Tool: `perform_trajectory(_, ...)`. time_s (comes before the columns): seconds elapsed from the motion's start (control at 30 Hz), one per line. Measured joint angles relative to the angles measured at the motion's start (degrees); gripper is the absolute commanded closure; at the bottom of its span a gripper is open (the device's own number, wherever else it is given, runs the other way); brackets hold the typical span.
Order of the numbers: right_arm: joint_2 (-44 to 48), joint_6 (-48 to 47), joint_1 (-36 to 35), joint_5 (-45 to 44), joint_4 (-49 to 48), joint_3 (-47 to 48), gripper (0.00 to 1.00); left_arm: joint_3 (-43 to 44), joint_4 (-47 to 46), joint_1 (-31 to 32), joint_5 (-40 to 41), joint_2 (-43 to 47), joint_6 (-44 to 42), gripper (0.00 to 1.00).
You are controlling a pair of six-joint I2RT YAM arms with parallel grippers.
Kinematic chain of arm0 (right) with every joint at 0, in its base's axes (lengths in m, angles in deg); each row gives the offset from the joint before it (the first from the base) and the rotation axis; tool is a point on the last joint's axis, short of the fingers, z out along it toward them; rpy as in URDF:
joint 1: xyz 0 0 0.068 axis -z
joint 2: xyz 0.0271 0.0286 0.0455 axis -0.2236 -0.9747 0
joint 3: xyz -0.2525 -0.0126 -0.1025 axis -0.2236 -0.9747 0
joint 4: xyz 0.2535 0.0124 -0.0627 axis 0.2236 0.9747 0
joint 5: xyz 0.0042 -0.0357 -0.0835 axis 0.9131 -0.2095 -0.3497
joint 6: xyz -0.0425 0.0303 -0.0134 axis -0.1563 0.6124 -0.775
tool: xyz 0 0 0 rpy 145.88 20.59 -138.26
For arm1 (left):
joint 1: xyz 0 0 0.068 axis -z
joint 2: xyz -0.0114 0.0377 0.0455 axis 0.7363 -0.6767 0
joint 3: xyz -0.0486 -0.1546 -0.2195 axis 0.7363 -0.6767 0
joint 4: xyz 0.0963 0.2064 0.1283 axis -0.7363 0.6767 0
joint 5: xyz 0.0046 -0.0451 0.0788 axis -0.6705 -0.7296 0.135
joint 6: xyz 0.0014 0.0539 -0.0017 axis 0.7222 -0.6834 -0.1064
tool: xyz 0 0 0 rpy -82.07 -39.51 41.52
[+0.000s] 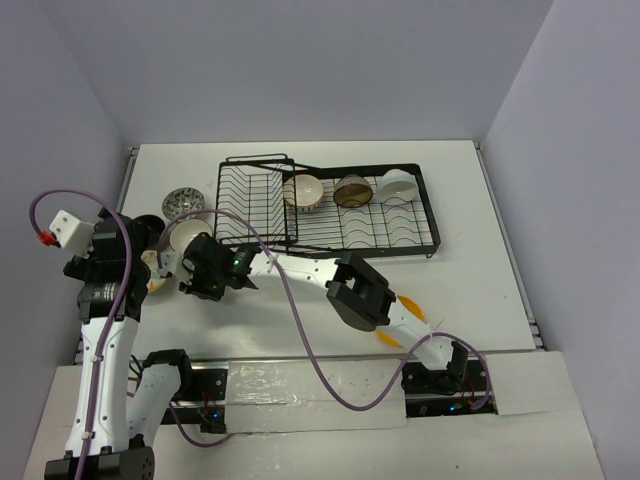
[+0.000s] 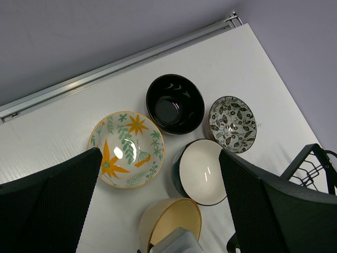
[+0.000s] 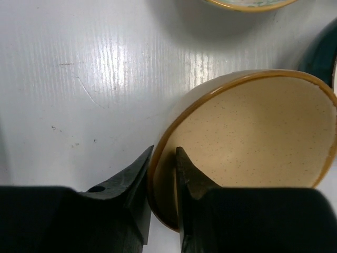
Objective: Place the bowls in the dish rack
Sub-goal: Pick up the bowl from the corner of the board.
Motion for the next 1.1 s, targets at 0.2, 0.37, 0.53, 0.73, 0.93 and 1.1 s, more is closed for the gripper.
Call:
perform_trajectory(0.2,1.86,-0.02,0.00,-0.50,-1.01,-1.79,0.87,0.00,-0.13,0.00,-0.20,0.00,-0.17,0.01)
perform_trajectory(0.37,2.03,0.35,0.02,0.09,-0.72,-1.79,0.99,0.00,-0.20,0.00,-0.35,0.00,-0.17,0.01)
perform_trajectory(0.53,3.54,1.07,0.28,2.23,-1.05,-4.09,1.00,0.00,-0.22,0.00,-0.44,0.13,-0.17,0.01)
perform_trajectory(0.73,6.93,2.93,0.39,6.64,-1.62,-9.07,1.00,0.00,-0.22,0.00,-0.57,0.17,-0.22,0.01)
perform_trajectory(0.93,9.88,6.47,0.76,14.16,-3.58,-14.05,1.00,0.00,-0.26,-0.04,-1.33,0.50,-0.63,0.01)
perform_trajectory(1.1,11.21,9.70,1.20,20.94,-5.07,-16.81,1.00,0.00,-0.37,-0.24,-1.55,0.50,-1.01,0.01)
